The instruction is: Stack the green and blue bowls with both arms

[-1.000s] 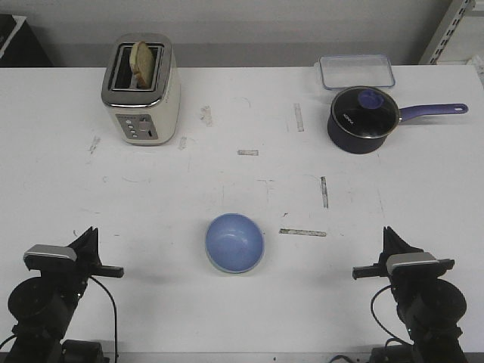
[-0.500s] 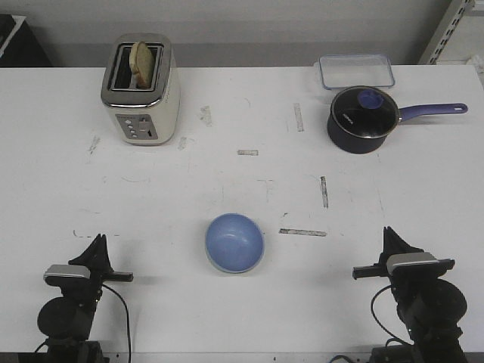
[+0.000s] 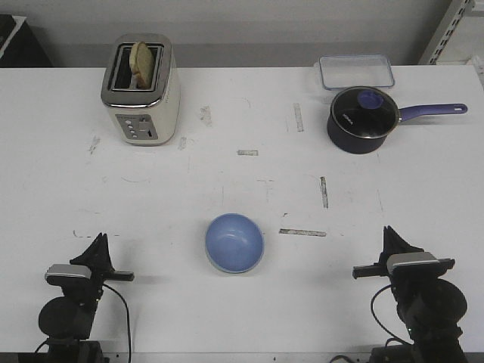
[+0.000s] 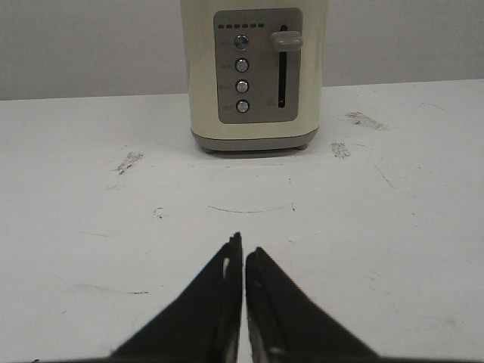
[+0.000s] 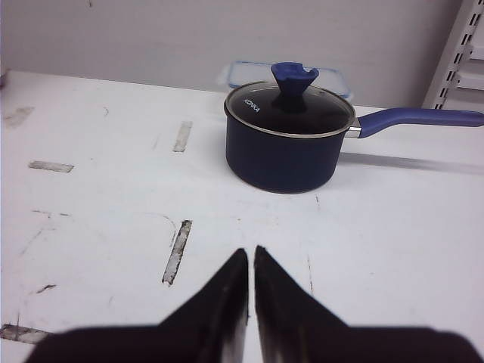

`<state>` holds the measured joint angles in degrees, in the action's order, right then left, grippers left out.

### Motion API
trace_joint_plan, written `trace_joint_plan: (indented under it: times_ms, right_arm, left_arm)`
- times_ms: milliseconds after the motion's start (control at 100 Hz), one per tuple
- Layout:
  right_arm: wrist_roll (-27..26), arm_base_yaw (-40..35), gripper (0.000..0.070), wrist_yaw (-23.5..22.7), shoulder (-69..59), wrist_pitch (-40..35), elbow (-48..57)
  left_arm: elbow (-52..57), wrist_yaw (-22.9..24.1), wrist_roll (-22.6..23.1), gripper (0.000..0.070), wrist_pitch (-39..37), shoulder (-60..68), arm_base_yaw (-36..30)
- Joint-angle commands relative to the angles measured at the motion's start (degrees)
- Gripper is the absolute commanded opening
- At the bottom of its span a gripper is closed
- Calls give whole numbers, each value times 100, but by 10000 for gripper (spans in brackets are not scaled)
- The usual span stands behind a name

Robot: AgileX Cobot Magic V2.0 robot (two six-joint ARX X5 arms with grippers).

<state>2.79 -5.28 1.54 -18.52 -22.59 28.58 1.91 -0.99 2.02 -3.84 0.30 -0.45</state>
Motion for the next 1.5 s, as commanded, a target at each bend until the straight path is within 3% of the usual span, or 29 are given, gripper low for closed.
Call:
trace_joint_plan:
  times_ms: [0,610,820,1100,1200,1490]
  right_arm:
    - [-37,-4,0,-2,-17,74,35]
    - [133,57,0,7,42,240,-24]
    - [162,385,0,2,496,1443,-1093]
    - [-4,496,0,-9,1884,1493,-2430]
    - [-177,501,0,-20,1847,1908,-2800]
    - [-297,503,0,-7,1847,2190,-2785]
  left_arm:
    - [-122,-7,11,1,-85,-11,2]
    - [-122,-7,11,2,-85,-11,2]
    - [-122,-7,11,1,-83,-11,2]
    - [-122,-7,11,1,-85,-11,2]
    - [-122,-7,11,1,-74,-11,0]
    - [-120,-7,11,2,-81,-7,2]
